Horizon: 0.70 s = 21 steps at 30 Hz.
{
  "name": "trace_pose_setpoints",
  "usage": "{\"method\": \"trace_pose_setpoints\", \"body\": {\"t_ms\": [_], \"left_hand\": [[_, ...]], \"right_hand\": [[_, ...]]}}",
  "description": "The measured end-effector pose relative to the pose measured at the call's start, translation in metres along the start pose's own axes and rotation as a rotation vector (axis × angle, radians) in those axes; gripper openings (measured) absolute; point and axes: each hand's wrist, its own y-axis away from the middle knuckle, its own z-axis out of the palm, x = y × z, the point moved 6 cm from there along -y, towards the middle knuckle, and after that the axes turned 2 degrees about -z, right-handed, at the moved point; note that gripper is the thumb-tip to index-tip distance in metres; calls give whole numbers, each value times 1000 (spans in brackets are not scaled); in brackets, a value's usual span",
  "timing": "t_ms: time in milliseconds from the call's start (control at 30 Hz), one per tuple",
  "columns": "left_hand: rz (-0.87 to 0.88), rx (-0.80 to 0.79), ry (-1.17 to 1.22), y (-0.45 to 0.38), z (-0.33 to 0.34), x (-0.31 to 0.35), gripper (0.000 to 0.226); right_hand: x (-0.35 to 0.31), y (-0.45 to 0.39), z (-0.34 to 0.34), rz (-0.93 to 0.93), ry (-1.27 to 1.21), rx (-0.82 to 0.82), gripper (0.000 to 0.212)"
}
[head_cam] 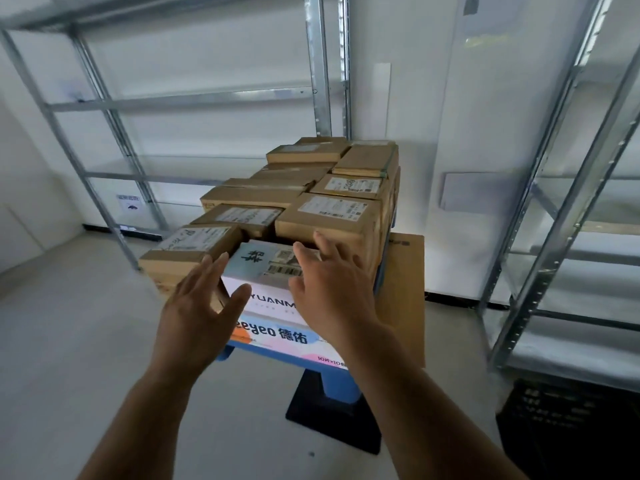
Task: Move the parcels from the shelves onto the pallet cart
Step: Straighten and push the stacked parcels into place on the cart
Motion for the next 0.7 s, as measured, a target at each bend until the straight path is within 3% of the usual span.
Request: {"method": "trace_pose_setpoints", "body": {"t_ms": [267, 467, 700], "left_hand": [[46, 71, -25, -26, -43, -94, 77], [6, 91, 0, -51, -87, -205, 75], [-20, 66, -58, -92, -121, -317, 73]], "right_hand": [[-71, -29, 41, 5, 65, 13, 52], [-190, -78, 93, -70, 34, 61, 49], [-294, -131, 184, -123, 49, -18, 50]]}}
